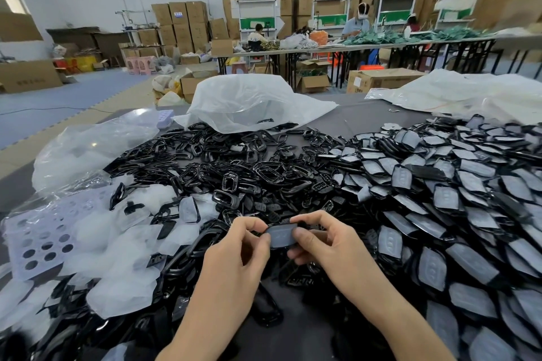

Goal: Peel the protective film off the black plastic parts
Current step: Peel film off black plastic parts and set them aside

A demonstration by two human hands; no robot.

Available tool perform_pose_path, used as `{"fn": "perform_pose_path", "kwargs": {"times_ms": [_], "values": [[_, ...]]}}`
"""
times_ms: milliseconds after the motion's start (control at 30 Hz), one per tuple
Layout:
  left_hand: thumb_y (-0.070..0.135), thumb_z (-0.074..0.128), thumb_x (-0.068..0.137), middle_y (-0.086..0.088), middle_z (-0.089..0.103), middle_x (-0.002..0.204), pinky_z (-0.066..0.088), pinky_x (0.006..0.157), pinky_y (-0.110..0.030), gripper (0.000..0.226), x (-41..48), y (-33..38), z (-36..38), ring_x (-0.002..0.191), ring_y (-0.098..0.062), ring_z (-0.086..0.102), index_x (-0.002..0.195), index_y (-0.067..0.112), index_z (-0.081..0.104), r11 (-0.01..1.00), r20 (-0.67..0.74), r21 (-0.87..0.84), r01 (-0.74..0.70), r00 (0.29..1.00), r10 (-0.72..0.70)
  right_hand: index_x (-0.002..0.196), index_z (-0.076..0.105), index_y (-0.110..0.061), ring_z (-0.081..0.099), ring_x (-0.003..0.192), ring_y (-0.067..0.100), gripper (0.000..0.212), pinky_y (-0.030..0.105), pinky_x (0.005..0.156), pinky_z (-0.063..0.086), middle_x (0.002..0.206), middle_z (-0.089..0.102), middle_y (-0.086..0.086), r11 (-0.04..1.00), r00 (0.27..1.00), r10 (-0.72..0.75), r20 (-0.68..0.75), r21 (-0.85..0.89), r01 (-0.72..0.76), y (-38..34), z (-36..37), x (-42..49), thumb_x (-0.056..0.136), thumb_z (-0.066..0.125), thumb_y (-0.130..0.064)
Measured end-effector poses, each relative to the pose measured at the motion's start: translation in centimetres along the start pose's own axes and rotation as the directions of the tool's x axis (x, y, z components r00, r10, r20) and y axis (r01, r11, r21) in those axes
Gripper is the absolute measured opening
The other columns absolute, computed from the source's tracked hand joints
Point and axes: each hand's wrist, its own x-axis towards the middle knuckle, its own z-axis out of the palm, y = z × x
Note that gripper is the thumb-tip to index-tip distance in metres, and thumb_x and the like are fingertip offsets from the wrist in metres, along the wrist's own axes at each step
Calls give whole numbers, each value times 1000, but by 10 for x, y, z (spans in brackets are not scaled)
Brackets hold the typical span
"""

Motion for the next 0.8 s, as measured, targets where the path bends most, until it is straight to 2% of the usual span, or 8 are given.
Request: {"fn": "perform_pose_path", "kwargs": {"times_ms": [167, 267, 367, 433, 500, 600, 733, 800], "values": [[33, 63, 94, 13, 66, 77, 45, 60, -18, 13, -2, 4, -1, 64, -11, 60, 100, 44, 59, 999, 1, -41, 9, 1000, -9, 100, 65, -32, 71, 69, 18, 11, 23, 61, 54, 86, 79, 9, 998, 999, 9, 41, -65, -6, -2, -6, -4, 100, 62, -22], [44, 54, 92, 19, 68, 93, 47, 70, -11, 20, -5, 13, -2, 79, -8, 66, 111, 51, 56, 999, 25, -42, -15, 1000, 16, 111, 61, -17, 74, 74, 20, 11, 21, 62, 56, 89, 78, 7, 999, 992, -34, -125, -27, 30, -15, -22, 0, 100, 59, -17], [42, 53, 95, 23, 63, 103, 47, 77, -12, 23, -17, 12, 0, 90, -6, 62, 117, 50, 53, 998, 89, -7, -70, 994, 70, 128, 53, -9, 75, 79, 18, 31, 21, 67, 58, 90, 78, 7, 987, 868, -75, -490, 89, 136, -43, -60, 16, 98, 59, -18], [40, 55, 97, 24, 62, 105, 44, 85, -16, 23, -29, 7, 1, 99, 1, 57, 120, 45, 56, 962, 136, 178, -207, 973, 184, 154, 27, -18, 74, 75, 15, 66, 24, 70, 58, 88, 76, 10, 974, 750, -42, -660, 139, 177, -58, -80, 24, 99, 63, -23], [50, 54, 86, 19, 66, 106, 42, 87, -22, 38, -39, 1, 3, 102, -2, 53, 119, 36, 63, 824, 217, 408, -393, 919, 330, 161, 5, -24, 73, 69, 14, 81, 26, 69, 58, 90, 73, 12, 981, 696, -24, -718, 118, 156, -61, -87, 24, 101, 60, -25], [66, 48, 68, 4, 72, 111, 38, 94, -35, 62, -49, -7, 3, 107, -17, 66, 119, 35, 65, 664, 294, 603, -443, 897, 331, 159, 16, -32, 73, 67, 11, 68, 30, 69, 58, 89, 75, 4, 994, 746, -109, -657, -75, 79, -48, -63, 18, 103, 55, -28], [57, 67, 70, -12, 70, 120, 42, 102, -53, 58, -39, -19, 1, 111, -33, 68, 115, 22, 75, 572, 195, 761, -305, 949, 247, 152, 35, -36, 63, 72, -10, 53, 9, 68, 48, 107, 74, -9, 857, 898, -272, -347, -512, 62, -22, -8, 10, 102, 54, -30], [45, 87, 62, -15, 68, 122, 50, 98, -56, 63, -24, -21, 1, 111, -37, 67, 118, 19, 73, 587, 137, 785, -198, 980, 147, 154, 36, -30, 53, 112, -11, 55, 10, 99, 38, 140, 59, -5, 707, 944, -297, -146, -698, 115, -5, 13, 11, 102, 53, -31]]}}
